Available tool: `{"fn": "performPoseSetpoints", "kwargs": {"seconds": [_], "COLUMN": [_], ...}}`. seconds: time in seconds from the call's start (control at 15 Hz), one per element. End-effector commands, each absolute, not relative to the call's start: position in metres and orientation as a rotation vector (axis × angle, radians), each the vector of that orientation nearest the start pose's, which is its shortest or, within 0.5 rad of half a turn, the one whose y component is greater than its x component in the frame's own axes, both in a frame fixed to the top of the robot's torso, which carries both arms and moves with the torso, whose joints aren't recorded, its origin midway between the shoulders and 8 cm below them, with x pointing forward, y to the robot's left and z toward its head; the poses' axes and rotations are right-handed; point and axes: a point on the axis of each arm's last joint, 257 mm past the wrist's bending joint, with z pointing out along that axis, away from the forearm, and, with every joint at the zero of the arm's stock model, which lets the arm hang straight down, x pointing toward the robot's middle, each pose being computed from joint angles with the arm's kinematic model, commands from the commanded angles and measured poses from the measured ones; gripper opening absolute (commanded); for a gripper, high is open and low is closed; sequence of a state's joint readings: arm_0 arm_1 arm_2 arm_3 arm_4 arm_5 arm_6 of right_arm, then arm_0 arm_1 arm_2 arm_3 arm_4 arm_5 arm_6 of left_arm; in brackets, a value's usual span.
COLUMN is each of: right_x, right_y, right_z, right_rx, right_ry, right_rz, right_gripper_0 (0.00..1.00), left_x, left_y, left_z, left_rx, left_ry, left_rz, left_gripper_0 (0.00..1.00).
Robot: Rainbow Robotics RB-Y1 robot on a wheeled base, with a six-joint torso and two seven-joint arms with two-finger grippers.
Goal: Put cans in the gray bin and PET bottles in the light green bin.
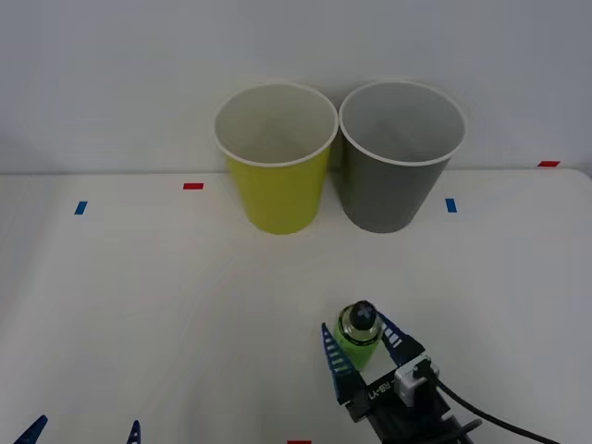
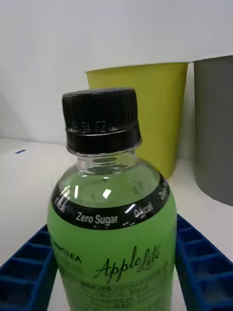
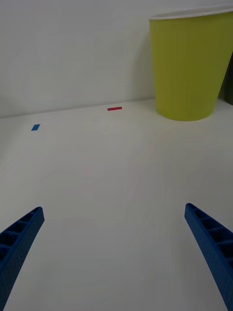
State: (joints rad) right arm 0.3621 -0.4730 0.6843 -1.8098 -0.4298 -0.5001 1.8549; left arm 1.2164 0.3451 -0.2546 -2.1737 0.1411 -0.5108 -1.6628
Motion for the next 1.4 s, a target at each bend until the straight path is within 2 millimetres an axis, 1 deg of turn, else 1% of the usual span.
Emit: {"fn": "performPoseSetpoints", "kwargs": {"seconds": [0.07,0.4,0.53,0.6,0.8,1.13,1.4], "right_x": [0.338,0.340,0.344,0.347,0.360,0.375,0.391], "right_y": [-0.070,-0.075,-0.079,-0.083,-0.090,-0.099,-0.101], "right_z": [-0.241,-0.240,-0.235,-0.230,-0.209,-0.154,-0.121], "right_rx": [-0.356,-0.361,-0.344,-0.328,-0.280,-0.213,-0.226], "right_ry": [1.389,1.384,1.374,1.363,1.356,1.401,1.417], "right_rz": [0.399,0.371,0.359,0.345,0.322,0.321,0.308], "right_gripper_0": [0.17,0.15,0.15,0.14,0.13,0.11,0.08], "left_x": [0.196,0.196,0.196,0.196,0.196,0.196,0.196], "left_y": [0.257,0.257,0.257,0.257,0.257,0.257,0.257], "left_z": [-0.245,-0.245,-0.245,-0.245,-0.245,-0.245,-0.245], "left_rx": [0.074,0.074,0.074,0.074,0.074,0.074,0.074], "left_ry": [1.687,1.687,1.687,1.687,1.687,1.687,1.687], "left_rz": [0.063,0.063,0.063,0.063,0.063,0.063,0.063], "left_gripper_0": [1.00,1.00,1.00,1.00,1.00,1.00,1.00]}}
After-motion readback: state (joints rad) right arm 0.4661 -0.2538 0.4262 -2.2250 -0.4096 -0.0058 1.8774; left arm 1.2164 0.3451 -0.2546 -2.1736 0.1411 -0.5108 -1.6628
